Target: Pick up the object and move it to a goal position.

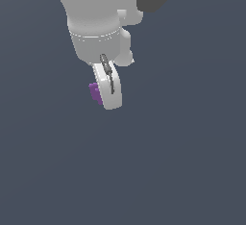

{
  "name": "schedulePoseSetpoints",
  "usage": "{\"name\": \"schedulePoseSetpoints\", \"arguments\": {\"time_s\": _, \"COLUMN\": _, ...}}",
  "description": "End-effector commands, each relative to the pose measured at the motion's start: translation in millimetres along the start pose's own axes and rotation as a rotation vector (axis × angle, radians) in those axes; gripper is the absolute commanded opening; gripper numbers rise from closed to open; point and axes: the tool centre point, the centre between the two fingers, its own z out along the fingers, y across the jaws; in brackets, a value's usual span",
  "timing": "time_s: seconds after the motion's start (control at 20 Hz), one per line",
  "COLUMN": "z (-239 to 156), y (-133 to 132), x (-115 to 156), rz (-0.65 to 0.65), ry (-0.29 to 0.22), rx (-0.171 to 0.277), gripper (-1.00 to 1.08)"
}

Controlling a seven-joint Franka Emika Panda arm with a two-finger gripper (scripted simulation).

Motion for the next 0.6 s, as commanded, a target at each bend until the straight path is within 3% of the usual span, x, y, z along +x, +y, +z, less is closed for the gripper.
{"name": "schedulePoseSetpoints", "arguments": {"time_s": 0.0, "z": -9.0, "y": -2.3, "x": 4.2, "rz": -0.001, "ry": 0.0, "rx": -0.001, "gripper": -1.0}}
{"name": "schedulePoseSetpoints", "arguments": {"time_s": 0.55, "z": -23.7, "y": -6.7, "x": 11.4, "rz": -0.001, "ry": -0.001, "rx": -0.001, "gripper": -1.0}}
